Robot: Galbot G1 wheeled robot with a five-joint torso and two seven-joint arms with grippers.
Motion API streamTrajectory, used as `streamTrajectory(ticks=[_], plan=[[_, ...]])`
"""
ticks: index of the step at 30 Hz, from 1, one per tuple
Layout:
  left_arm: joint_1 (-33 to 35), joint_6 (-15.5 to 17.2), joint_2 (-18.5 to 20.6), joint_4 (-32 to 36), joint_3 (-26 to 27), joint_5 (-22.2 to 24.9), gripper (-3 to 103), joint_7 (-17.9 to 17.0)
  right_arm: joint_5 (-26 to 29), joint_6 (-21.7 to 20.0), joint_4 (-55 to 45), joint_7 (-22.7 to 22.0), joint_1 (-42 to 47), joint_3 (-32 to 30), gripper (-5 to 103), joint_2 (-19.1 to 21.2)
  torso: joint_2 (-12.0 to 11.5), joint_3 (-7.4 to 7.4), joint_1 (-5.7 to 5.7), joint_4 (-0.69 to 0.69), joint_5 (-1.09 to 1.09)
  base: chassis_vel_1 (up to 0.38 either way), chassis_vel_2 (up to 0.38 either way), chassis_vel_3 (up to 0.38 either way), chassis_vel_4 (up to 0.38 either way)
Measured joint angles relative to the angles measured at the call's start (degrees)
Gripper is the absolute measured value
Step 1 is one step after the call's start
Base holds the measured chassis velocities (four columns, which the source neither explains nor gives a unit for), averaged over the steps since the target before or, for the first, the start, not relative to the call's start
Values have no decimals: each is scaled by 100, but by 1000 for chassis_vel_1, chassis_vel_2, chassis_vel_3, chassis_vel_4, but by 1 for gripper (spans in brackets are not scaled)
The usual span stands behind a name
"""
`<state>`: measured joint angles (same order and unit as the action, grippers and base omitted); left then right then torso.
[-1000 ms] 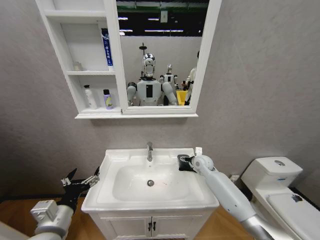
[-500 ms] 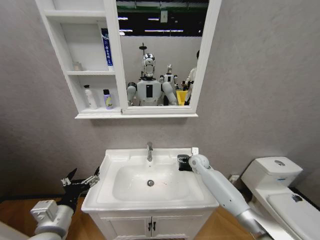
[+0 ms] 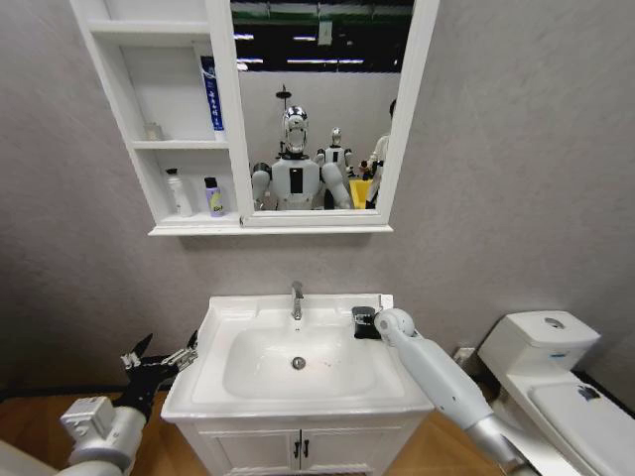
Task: Move facial cleanser and shampoo from washbasin to cabinet, then wipe washbasin with towel.
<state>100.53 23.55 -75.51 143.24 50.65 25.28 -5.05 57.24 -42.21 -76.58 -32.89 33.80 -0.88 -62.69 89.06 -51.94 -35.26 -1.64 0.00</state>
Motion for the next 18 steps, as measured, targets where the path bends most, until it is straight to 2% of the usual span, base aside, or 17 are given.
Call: streamTrajectory(ticks=[7, 15, 17, 18], plan=[[0, 0, 0, 0, 0, 0, 100, 0, -57, 3, 107, 96, -25, -30, 102, -25, 0, 0, 0, 0, 0, 0, 0, 0, 0], [0, 0, 0, 0, 0, 0, 100, 0, -144, 6, 183, 240, -26, -55, 99, -22, 0, 0, 0, 0, 0, 0, 0, 0, 0], [0, 0, 0, 0, 0, 0, 100, 0, -187, 7, 235, 272, -27, -56, 93, -37, 0, 0, 0, 0, 0, 0, 0, 0, 0], [0, 0, 0, 0, 0, 0, 100, 0, -187, 7, 235, 272, -27, -56, 93, -37, 0, 0, 0, 0, 0, 0, 0, 0, 0]])
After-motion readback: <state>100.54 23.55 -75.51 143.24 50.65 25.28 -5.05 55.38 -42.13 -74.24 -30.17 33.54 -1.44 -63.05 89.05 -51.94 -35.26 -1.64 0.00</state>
